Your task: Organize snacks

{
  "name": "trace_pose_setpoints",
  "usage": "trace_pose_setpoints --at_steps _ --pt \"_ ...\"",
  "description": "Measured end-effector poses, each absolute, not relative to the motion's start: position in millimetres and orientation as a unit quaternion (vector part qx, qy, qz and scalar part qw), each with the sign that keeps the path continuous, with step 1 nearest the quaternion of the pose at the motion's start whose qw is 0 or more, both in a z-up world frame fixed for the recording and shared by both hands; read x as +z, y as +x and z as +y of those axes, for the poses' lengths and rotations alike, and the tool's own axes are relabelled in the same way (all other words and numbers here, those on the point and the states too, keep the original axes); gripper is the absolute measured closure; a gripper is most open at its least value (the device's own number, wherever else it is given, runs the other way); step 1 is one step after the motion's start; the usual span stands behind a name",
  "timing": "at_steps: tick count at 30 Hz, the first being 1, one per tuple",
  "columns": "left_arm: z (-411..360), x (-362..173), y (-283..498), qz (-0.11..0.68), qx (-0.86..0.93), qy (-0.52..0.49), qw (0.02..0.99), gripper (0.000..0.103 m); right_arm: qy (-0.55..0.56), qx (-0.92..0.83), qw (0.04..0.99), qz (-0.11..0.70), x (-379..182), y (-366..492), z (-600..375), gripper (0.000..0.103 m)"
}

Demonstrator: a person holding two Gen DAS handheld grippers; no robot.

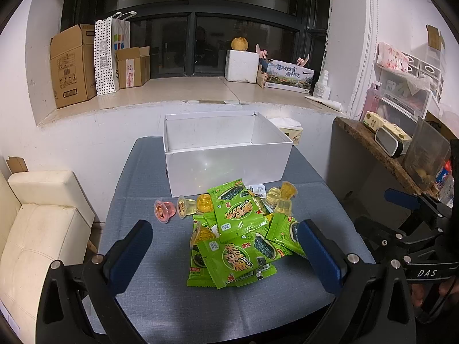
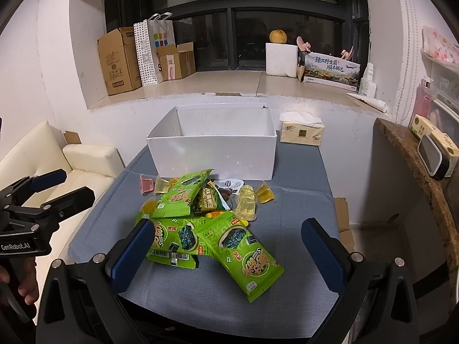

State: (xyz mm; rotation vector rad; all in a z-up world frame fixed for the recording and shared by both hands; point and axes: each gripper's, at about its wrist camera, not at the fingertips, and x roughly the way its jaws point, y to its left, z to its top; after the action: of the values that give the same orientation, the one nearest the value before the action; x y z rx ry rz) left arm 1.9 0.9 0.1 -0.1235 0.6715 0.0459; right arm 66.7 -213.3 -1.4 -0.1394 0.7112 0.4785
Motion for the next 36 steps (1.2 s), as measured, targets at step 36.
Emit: trace_pose_setpoints --at_steps 36 --pt "-5.2 -2.0 1.3 0.331 0.020 -0.057 0.942 0.000 -0.066 0.234 0.907 0.344 -1.0 66.1 -214.9 0.000"
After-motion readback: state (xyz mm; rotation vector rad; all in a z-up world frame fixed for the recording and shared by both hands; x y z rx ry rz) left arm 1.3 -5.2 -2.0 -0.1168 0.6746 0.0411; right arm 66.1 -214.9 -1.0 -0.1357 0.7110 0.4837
